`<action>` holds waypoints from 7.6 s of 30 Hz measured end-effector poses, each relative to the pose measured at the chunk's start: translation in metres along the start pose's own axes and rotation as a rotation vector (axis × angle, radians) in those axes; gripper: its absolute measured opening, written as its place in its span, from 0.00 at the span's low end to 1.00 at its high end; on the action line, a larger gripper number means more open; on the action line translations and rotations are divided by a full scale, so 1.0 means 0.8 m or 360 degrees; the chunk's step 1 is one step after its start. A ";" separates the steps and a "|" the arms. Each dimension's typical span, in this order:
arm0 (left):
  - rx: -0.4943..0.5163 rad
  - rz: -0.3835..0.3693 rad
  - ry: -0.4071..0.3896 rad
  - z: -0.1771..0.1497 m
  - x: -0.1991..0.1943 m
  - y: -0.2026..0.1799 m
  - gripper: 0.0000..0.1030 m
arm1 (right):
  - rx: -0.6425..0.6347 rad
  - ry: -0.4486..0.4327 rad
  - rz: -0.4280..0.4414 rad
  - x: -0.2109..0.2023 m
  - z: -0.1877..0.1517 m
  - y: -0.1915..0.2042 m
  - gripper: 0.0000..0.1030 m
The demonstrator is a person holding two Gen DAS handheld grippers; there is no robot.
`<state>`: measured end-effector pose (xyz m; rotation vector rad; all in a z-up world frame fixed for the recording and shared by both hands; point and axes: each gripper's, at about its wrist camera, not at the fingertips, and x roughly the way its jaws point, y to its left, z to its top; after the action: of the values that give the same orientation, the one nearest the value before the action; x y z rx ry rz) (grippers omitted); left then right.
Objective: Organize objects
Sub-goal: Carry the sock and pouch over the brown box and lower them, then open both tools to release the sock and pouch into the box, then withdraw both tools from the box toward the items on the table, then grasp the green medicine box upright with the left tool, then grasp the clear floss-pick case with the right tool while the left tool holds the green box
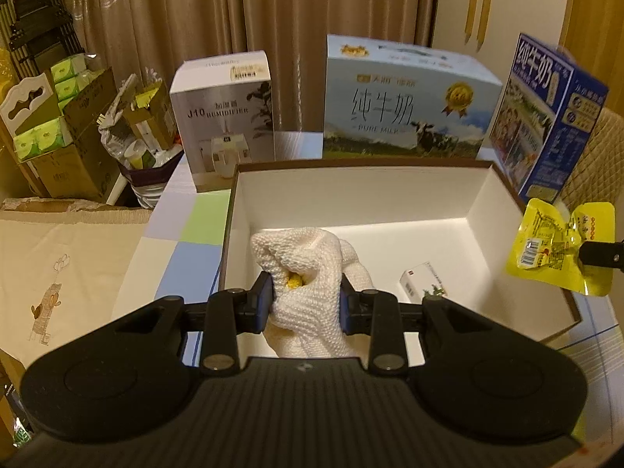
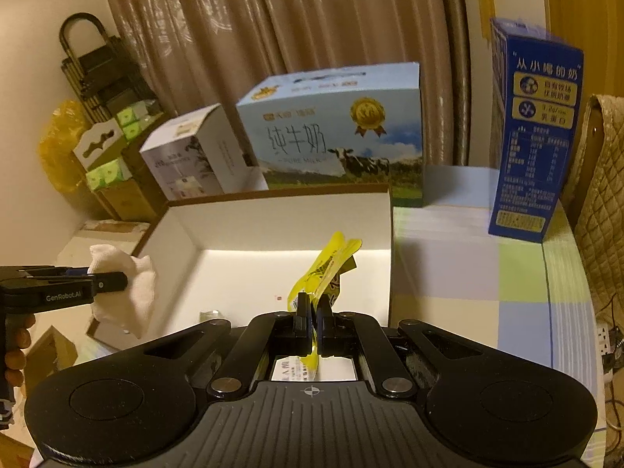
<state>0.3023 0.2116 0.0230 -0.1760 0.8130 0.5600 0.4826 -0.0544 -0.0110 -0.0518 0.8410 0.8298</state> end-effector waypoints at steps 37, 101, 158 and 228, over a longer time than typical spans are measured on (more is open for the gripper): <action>0.0037 -0.0054 0.0219 -0.004 0.077 -0.001 0.62 | -0.0012 0.0056 -0.0128 0.067 -0.003 -0.007 0.00; -0.0075 -0.0180 0.0136 -0.121 -0.126 -0.049 0.92 | -0.0001 0.0102 -0.0040 -0.110 -0.121 0.019 0.76; -0.0149 -0.0171 0.0581 -0.230 -0.042 -0.142 0.34 | 0.0146 0.0469 -0.0152 -0.099 -0.230 -0.072 0.76; -0.0315 0.0049 0.0421 -0.207 -0.066 -0.059 0.24 | -0.0287 0.0614 -0.0003 -0.014 -0.249 0.000 0.67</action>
<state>0.1930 0.0916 -0.0544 -0.4267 1.0179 0.6552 0.3508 -0.1313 -0.1397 -0.3813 1.1243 0.9064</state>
